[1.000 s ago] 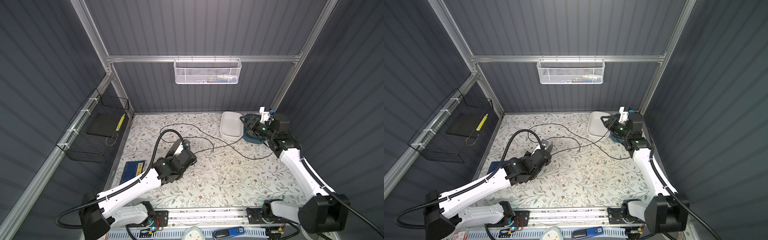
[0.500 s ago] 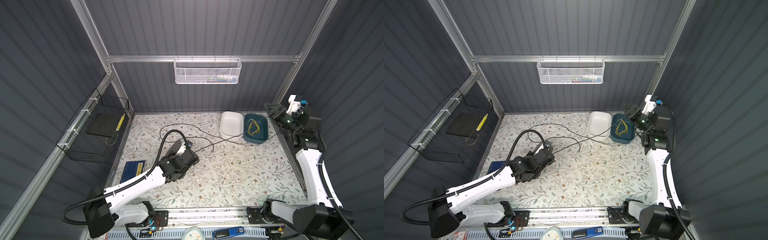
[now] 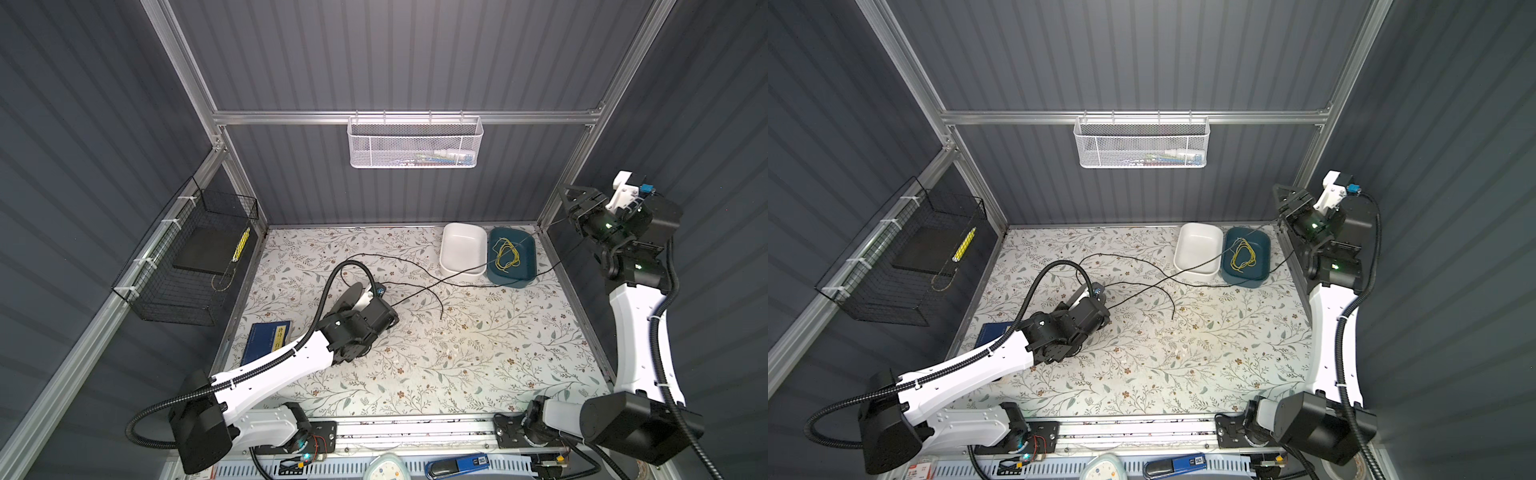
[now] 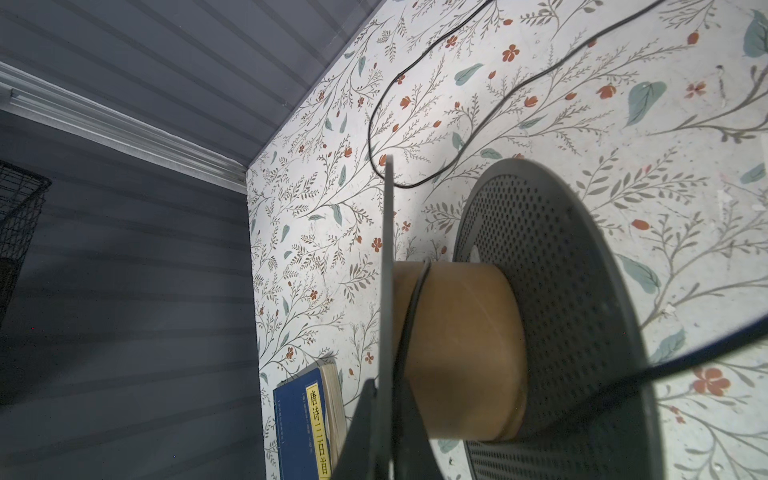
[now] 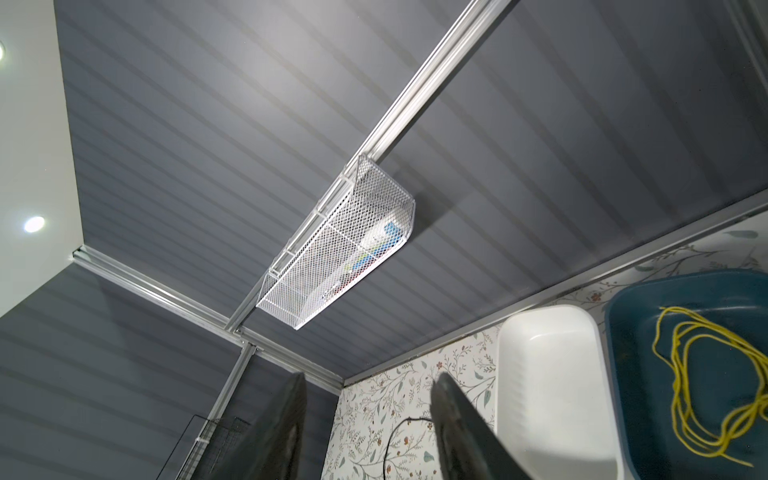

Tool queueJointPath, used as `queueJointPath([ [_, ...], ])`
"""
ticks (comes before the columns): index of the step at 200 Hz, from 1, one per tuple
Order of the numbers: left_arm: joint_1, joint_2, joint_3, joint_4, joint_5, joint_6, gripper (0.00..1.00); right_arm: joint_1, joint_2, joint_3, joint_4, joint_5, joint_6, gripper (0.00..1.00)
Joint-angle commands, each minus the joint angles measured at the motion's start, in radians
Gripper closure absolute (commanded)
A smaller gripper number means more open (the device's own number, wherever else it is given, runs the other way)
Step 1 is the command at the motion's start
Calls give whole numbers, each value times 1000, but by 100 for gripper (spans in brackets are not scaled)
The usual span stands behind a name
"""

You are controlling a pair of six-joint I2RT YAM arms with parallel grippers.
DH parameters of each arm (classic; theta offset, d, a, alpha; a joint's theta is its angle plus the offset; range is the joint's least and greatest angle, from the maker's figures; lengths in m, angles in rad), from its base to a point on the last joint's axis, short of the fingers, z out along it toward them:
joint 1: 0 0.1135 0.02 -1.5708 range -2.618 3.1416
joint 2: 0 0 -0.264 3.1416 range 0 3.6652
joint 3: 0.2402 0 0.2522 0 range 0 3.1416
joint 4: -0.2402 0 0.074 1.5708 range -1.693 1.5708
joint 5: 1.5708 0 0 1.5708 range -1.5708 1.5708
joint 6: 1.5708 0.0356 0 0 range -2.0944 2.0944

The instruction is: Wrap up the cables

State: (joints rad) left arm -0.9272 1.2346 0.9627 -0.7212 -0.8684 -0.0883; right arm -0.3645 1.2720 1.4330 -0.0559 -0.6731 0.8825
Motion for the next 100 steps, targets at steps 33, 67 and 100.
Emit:
queueJointPath([
  [33,85,-74,5,-4,44,66,100,-70,17,91,3,-34,35,55],
  [67,92,-97,76,-81,161,122,100,9,30,47,25,29,-8,94],
  [100,90,-140,176,-159,372,195,100,107,83,30,8,179,-81,100],
])
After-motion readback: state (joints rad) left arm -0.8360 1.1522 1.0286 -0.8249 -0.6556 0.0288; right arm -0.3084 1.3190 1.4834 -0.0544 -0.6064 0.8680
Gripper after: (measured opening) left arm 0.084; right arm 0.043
